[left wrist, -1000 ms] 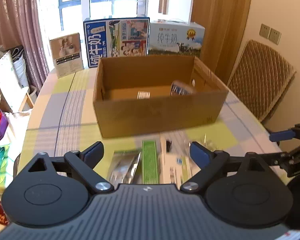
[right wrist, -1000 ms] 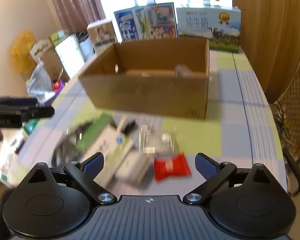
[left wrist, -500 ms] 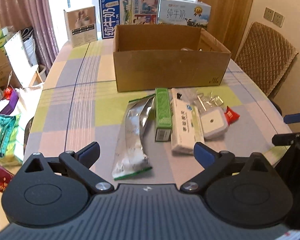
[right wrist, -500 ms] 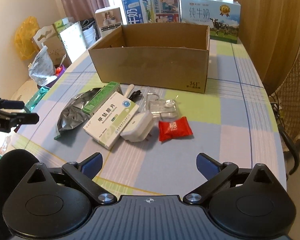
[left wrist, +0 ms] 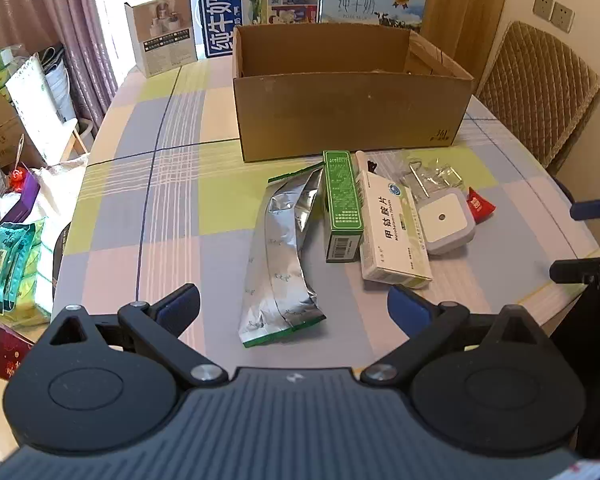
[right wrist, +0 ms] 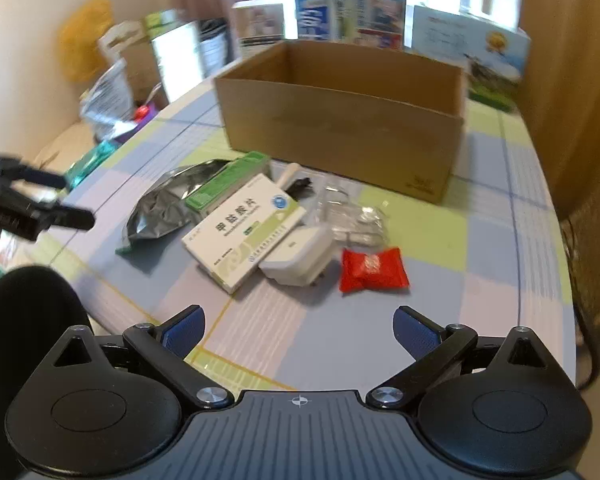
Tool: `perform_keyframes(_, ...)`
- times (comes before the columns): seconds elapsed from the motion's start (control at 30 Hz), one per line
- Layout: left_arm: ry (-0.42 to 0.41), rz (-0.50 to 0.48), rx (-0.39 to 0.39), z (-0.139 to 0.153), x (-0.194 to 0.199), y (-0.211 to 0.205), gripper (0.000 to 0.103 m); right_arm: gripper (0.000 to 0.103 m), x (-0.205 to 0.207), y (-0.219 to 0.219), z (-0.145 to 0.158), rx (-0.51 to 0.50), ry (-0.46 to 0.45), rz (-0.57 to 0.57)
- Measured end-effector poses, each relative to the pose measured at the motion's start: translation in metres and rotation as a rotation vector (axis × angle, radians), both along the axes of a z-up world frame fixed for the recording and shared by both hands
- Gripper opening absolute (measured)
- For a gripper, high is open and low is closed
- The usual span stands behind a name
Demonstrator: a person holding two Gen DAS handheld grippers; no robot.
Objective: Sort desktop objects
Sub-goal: 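Move both tools back over the remaining table items, then grasp the silver foil bag with the left tool while the right tool grasps the white square night light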
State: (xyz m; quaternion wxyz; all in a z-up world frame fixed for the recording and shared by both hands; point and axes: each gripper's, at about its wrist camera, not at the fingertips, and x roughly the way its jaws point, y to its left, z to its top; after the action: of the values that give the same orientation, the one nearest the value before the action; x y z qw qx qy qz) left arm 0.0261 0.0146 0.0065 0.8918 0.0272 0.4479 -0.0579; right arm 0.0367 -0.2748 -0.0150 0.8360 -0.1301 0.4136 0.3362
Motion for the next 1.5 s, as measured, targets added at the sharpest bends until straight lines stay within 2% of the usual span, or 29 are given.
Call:
perform_keyframes(0.23,0.031,-0.041,0.028,-0.010,0.022,0.000,0.098,0.098,0.010,0.021,-0.014,-0.039,-0.022,0.145)
perform_keyframes(0.6,0.103,-0.123,0.047,-0.036,0.065,0.001,0.095,0.098,0.041,0.039,-0.031,-0.071,-0.013,0.195)
perform_keyframes(0.9,0.163,-0.154,0.067,-0.057,0.100,0.003,0.086,0.098,0.064,0.050,-0.044,-0.127,-0.029,0.293)
perform_keyframes(0.97,0.174,-0.162,0.065,-0.060,0.106,0.003,0.080,0.098,0.068,0.053,-0.047,-0.135,-0.028,0.313)
perform_keyframes(1.03,0.194,-0.172,0.071,-0.064,0.112,0.001,0.068,0.098,0.072,0.056,-0.050,-0.146,-0.032,0.329)
perform_keyframes(1.1,0.215,-0.187,0.080,-0.070,0.118,-0.002,0.066,0.098,0.076,0.059,-0.052,-0.157,-0.035,0.343)
perform_keyframes(1.2,0.242,-0.207,0.087,-0.076,0.123,-0.005,0.057,0.097,0.081,0.062,-0.056,-0.168,-0.034,0.369)
perform_keyframes(1.5,0.277,-0.226,0.103,-0.089,0.133,-0.005,0.050,0.089,0.094,0.076,-0.070,-0.223,-0.022,0.476)
